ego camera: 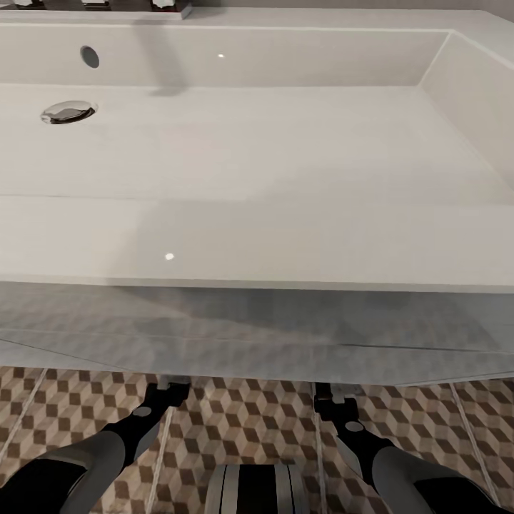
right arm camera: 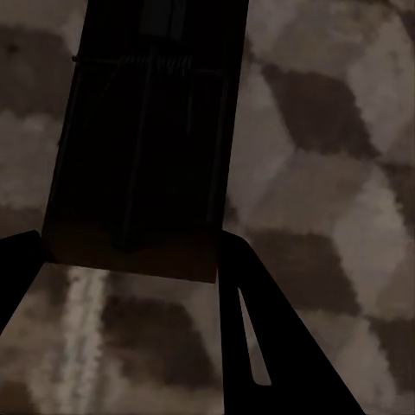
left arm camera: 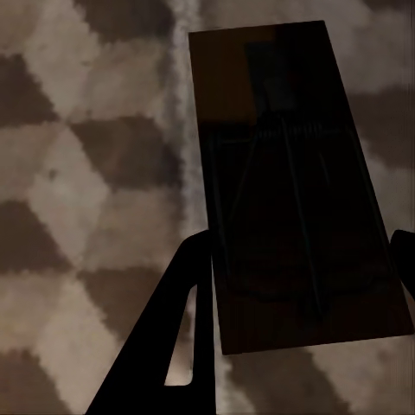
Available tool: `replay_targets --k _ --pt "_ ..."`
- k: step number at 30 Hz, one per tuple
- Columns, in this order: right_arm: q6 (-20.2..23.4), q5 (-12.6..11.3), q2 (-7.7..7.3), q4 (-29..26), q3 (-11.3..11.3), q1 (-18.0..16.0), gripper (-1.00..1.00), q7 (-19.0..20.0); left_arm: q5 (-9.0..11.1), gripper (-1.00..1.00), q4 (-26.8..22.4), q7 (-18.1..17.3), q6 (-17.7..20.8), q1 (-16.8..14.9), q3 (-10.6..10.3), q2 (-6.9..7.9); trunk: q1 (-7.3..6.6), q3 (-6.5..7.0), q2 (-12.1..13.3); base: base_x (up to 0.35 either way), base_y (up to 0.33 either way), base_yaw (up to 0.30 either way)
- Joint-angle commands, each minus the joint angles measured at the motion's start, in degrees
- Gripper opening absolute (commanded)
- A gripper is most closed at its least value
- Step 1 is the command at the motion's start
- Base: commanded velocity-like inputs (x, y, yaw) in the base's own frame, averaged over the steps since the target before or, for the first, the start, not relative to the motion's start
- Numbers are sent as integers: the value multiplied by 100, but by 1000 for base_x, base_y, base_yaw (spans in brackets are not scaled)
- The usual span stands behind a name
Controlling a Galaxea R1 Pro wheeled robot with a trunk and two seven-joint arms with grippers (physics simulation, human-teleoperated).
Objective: Take the four mousetraps from the cabinet in the bathroom and place them on the bathroom floor. Make sure all four end up on the same floor surface, and ensure that at least two of them are either under or directly next to the same bathroom sink.
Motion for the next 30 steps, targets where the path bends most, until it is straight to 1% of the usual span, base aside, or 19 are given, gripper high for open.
replay_targets --k 1,23,30 --pt "-10 10 1 7 37 -3 -100 -29 12 -100 6 40 -18 -1 -49 -2 -1 -3 -1 0 0 0" --pt "-16 9 -1 12 37 -1 -100 -29 13 -100 20 40 -11 3 -48 -11 -1 -3 -1 0 0 0" --pt "-16 9 0 88 37 -1 -100 -29 13 -100 36 16 -8 3 -46 -11 -1 -3 -1 0 0 0"
